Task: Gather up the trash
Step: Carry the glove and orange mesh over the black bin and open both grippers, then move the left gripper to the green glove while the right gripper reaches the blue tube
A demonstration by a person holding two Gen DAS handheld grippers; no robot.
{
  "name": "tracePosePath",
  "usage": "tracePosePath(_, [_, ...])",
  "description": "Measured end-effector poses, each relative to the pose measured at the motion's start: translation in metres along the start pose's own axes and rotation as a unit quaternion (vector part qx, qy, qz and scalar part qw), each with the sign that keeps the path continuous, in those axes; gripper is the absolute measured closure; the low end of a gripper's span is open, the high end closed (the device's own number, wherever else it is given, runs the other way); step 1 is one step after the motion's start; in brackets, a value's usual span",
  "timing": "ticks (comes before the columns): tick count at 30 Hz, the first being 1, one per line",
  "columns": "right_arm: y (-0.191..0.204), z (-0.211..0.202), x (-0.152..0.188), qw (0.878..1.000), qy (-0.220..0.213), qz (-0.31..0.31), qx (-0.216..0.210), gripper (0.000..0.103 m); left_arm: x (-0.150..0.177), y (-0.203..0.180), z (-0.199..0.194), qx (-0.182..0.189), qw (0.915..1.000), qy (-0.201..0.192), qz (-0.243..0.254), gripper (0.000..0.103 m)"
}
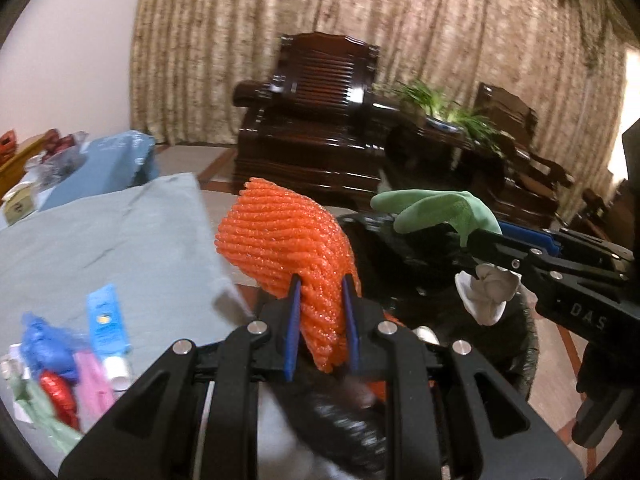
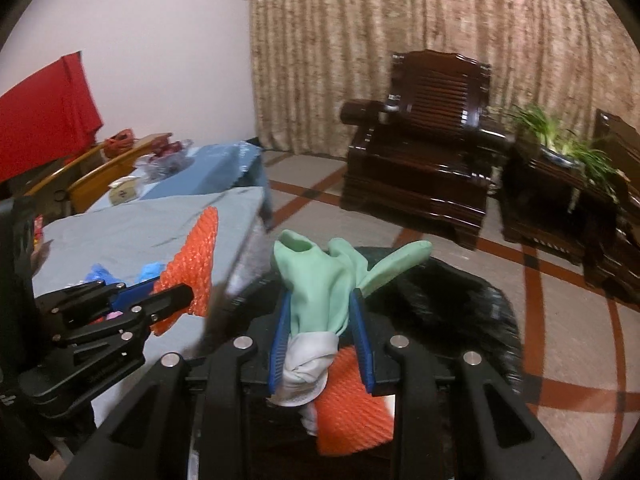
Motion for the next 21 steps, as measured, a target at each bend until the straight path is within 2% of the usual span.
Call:
tracePosePath(4, [-0.019, 0.003, 0.006, 1.0, 0.008, 0.01, 0.014, 0.074, 0.002, -0.022, 0.018, 0.019, 0.9997, 0.01, 0.012, 0.084])
tracePosePath(6, [-0.029, 0.007, 0.011, 1.0, 0.016, 0.013, 0.022, 0.07, 0.003, -0.031, 0.028, 0.03, 0.9992, 0.019, 0.015, 0.081])
tracePosePath(8, [-0.038, 0.006, 0.017, 0.999, 0.017, 0.017, 0.028, 0.068, 0.004, -0.036, 0.035, 0.036, 0.999, 0.022, 0.015, 0.067])
tracePosePath(9, [-0.04, 0.006, 0.017, 0.999, 0.017, 0.018, 0.031, 0.064, 0.005, -0.037, 0.036, 0.039, 0.9989, 0.022, 0.015, 0.062])
tracePosePath(11, [-0.046, 0.004, 0.021, 0.999, 0.015, 0.022, 0.035, 0.054, 0.007, -0.037, 0.037, 0.042, 0.9988, 0.023, 0.013, 0.039])
tracePosePath(14, [-0.051, 0.0, 0.023, 0.999, 0.011, 0.03, 0.04, 0.043, 0.008, -0.033, 0.034, 0.04, 0.9989, 0.023, 0.009, 0.032])
tracePosePath(16, [-0.054, -0.004, 0.023, 0.998, 0.003, 0.037, 0.044, 0.025, 0.009, -0.028, 0.029, 0.032, 0.9992, 0.021, 0.01, 0.026])
tracePosePath(19, [-0.052, -0.01, 0.022, 0.998, -0.008, 0.041, 0.043, 0.008, 0.009, -0.016, 0.014, 0.014, 0.9998, 0.009, 0.01, 0.018])
tracePosePath(21, [-0.046, -0.013, 0.019, 0.999, -0.013, 0.039, 0.035, 0.006, 0.008, -0.004, 0.001, -0.008, 1.0, 0.0, 0.006, 0.013])
Point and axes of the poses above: each gripper's, at about its wrist camera, not at the fingertips, and z roughly the way its jaws point, y to its left, x to its underside, the point moved 4 cm from there along z, roughly the way its jaws point, and after that the axes turned 3 degrees about -z, right-handed, at the moved point
